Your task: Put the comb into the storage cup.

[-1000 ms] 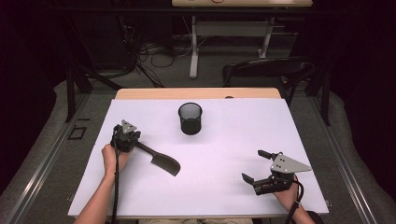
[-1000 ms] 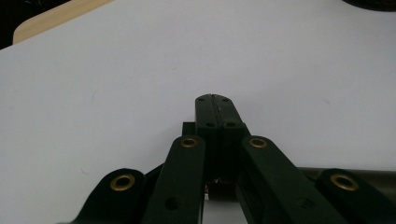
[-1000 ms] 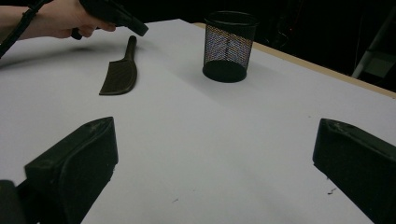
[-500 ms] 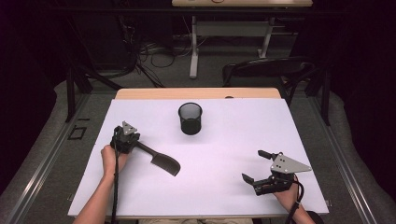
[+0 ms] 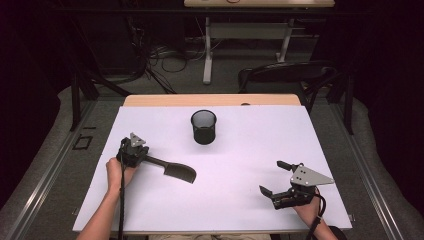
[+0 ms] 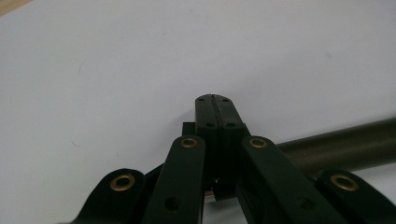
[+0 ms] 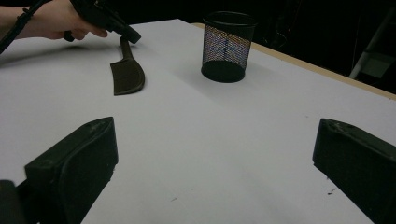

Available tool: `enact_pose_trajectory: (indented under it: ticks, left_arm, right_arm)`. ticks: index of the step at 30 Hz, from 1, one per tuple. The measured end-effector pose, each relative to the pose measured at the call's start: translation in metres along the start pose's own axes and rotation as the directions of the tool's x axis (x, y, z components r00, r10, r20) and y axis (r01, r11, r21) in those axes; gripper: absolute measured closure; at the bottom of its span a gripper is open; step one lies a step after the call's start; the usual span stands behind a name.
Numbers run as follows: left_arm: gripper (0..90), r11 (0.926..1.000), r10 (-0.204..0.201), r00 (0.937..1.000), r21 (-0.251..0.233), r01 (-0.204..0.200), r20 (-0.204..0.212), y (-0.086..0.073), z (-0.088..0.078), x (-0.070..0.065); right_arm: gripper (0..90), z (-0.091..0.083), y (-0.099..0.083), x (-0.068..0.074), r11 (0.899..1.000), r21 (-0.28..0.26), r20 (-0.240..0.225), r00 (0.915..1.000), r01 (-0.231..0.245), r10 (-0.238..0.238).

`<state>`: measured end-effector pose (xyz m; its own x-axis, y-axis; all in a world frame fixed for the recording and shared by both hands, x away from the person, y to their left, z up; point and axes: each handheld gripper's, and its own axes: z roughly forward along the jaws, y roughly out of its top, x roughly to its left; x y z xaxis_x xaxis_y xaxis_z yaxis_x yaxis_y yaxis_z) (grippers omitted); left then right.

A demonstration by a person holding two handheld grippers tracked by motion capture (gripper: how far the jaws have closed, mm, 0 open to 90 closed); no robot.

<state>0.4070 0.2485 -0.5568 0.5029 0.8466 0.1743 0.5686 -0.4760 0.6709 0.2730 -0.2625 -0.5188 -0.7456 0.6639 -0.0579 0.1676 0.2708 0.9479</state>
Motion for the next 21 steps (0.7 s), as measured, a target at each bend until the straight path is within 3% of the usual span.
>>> enact_pose_trajectory:
  ticks: [21]
  left_arm:
    - [90.0,0.9997,0.008,0.9997,0.024,-0.008,0.023,-0.0046,-0.0085,-0.0057]
  right_arm:
    - [0.0,-0.0003,0.0004,0.0007,1.0,0.002,0.002,1.0,0.006,-0.006]
